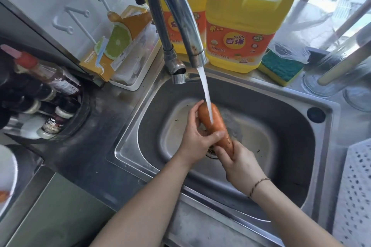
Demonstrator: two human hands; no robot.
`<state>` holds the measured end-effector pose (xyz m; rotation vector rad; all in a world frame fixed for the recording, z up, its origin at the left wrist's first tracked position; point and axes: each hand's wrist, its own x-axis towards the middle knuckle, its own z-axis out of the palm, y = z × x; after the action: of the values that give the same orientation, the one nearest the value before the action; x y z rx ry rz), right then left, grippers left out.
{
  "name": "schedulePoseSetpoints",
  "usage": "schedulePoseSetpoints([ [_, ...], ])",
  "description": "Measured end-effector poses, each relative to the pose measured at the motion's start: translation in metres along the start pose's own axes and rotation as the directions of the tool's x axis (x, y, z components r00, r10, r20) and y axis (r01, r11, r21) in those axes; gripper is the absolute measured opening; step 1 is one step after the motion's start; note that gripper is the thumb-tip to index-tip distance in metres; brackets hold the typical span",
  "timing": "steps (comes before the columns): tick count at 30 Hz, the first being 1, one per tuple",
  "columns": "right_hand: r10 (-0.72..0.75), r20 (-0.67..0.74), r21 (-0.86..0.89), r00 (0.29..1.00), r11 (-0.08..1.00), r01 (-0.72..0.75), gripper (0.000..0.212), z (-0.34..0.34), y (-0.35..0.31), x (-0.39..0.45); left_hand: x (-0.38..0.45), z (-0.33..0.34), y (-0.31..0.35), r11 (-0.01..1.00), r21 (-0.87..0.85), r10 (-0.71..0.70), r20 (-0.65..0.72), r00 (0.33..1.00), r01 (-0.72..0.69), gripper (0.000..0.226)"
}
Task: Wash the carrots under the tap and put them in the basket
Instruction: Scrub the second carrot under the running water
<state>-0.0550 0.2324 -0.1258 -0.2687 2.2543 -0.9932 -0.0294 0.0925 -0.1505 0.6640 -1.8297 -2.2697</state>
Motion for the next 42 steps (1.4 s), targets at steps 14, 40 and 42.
schedulePoseSetpoints([
  [14,0.019,-0.016,0.097,1.0,0.995,-0.017,0.031,0.012,0.001,0.004,0.001,0.013,0.009,0.993,-0.111,-0.07,-0.244,0.967,0.043,0.06],
  [40,-0.003,0.02,0.12,1.0,0.993,0.0,0.042,0.007,0.016,0.012,-0.001,-0.006,0.02,0.962,-0.179,-0.217,-0.058,0.974,0.204,0.061],
  [42,0.015,0.023,0.193,1.0,0.981,-0.019,0.053,0.008,0.015,0.011,-0.001,-0.008,0.021,0.963,-0.178,-0.213,-0.037,0.976,0.203,0.062],
])
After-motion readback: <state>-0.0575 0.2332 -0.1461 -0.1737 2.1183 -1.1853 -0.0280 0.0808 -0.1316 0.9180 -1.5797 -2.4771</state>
